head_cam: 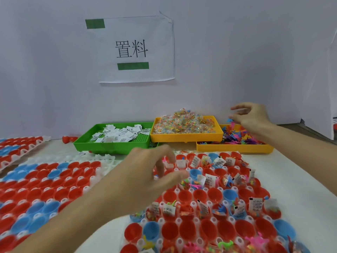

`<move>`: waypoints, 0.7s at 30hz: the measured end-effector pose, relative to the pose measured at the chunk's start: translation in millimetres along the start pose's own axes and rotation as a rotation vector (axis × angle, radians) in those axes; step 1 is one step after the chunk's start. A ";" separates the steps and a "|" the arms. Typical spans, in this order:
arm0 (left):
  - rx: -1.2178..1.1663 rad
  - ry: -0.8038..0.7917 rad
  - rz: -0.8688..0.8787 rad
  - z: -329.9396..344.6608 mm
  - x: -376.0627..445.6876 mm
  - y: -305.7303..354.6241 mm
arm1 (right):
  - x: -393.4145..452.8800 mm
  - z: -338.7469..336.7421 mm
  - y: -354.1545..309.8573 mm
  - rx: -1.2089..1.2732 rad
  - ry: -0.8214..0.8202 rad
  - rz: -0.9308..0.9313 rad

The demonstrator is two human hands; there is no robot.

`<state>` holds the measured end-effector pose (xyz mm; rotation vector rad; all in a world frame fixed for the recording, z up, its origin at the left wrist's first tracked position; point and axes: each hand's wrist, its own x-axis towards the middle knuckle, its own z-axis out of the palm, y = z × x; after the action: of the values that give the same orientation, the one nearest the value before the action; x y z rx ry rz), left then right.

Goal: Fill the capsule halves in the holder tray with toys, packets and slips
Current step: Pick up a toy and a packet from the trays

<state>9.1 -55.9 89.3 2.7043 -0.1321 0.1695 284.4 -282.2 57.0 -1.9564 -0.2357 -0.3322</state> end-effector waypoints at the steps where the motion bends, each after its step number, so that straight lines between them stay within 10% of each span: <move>1: -0.087 0.067 -0.024 3.3 8.9 -0.9 | -8.6 5.1 -12.0 0.082 -0.046 -0.018; 15: -0.947 0.488 -0.370 31.6 68.1 -16.6 | -120.2 81.7 -91.2 0.554 -0.472 0.018; 21: -1.215 0.454 -0.467 31.1 71.7 -24.9 | -121.8 91.6 -89.3 0.183 -0.522 -0.248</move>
<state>86.0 -51.2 61.0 1.3850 0.4037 0.3928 152.9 -164.2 58.5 -1.8024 -0.8223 0.0499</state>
